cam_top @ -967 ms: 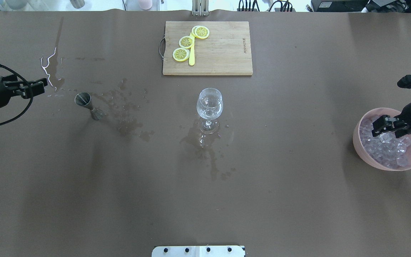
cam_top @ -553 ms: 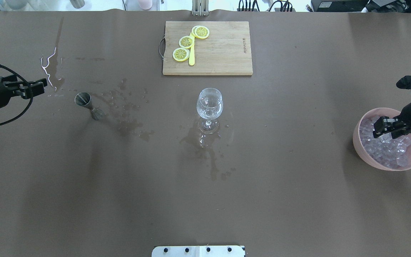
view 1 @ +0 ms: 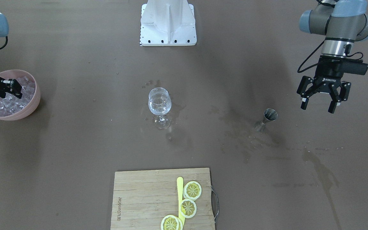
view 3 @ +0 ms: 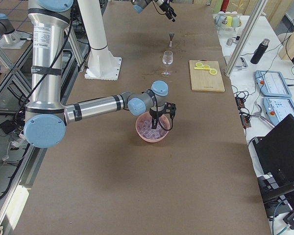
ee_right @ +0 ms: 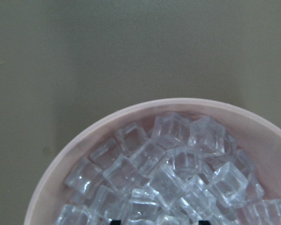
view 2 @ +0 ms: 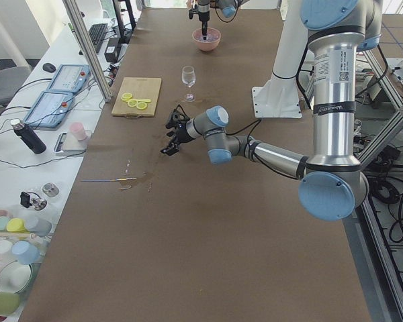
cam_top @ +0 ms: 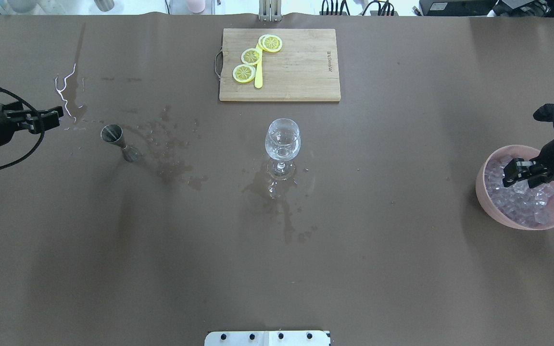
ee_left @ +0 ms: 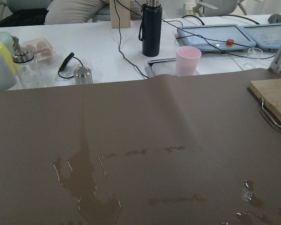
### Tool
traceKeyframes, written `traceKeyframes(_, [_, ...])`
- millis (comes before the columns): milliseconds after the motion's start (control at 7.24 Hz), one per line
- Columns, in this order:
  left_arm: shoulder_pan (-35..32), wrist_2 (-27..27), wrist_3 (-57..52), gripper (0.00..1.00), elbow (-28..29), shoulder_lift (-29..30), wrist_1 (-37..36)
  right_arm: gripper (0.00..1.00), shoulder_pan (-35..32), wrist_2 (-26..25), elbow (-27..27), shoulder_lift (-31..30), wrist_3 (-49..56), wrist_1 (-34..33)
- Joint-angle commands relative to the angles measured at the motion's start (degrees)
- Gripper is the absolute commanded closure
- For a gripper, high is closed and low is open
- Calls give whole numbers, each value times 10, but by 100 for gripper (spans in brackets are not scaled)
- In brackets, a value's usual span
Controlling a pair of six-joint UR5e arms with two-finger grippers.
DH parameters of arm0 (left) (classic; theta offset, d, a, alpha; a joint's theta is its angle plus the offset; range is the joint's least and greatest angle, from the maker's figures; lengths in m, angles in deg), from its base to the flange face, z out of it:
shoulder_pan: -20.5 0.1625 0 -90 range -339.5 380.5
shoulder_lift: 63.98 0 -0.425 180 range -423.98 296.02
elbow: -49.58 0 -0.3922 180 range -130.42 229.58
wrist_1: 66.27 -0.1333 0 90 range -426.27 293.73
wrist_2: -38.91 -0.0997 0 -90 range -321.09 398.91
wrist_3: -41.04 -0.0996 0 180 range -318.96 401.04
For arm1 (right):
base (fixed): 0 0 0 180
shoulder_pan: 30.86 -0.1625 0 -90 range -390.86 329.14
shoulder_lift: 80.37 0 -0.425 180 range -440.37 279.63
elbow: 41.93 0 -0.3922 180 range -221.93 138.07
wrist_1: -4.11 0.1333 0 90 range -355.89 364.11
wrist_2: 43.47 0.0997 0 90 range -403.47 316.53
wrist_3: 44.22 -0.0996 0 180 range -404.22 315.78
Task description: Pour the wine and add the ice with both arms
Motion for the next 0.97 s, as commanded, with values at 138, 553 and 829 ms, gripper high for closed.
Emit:
traceKeyframes(138, [0,-1,0,2,1,-1,1,37,-1,3,0,1,1,0])
traceKeyframes(553, [0,-1,0,2,1,-3,2,37,-1,1,0,-3,2,0])
traceKeyframes(829, [0,-1,0,2,1,-3,2,41,3,-2,1,0,1,-1])
